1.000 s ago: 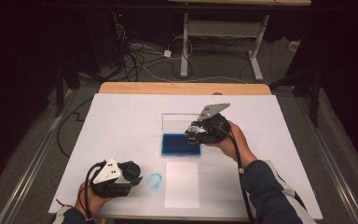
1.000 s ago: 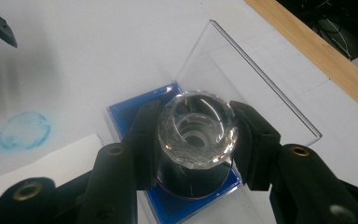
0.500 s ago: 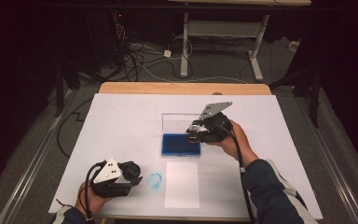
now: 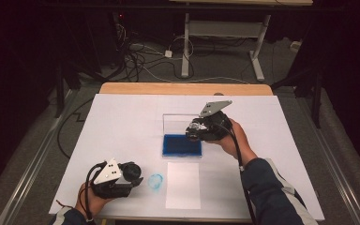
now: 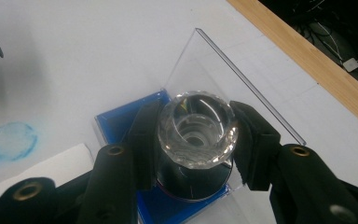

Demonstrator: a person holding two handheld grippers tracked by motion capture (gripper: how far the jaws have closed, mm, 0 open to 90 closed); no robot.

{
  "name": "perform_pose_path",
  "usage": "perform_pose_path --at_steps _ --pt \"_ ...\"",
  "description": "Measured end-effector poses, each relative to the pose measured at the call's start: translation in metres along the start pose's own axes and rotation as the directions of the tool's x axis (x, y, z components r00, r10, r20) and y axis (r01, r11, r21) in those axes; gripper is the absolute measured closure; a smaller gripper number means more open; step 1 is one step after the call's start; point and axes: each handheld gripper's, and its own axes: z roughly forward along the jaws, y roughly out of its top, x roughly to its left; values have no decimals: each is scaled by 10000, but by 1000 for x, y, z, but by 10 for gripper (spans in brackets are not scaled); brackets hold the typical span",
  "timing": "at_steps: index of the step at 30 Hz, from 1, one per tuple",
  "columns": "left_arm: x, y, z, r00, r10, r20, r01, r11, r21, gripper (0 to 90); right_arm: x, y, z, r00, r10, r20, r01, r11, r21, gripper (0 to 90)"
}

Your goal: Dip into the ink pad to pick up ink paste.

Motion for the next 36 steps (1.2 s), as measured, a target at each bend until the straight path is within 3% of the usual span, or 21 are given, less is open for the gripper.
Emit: perform_pose_path --at_steps 20,36 --pt "0 0 0 10000 61 1 -61 10000 24 358 -1 0 22 9999 85 -87 -83 9998 198 566" --pt "-1 0 0 10000 18 20 -18 10000 17 358 9 -5 43 9990 130 -428 -108 9987 501 566"
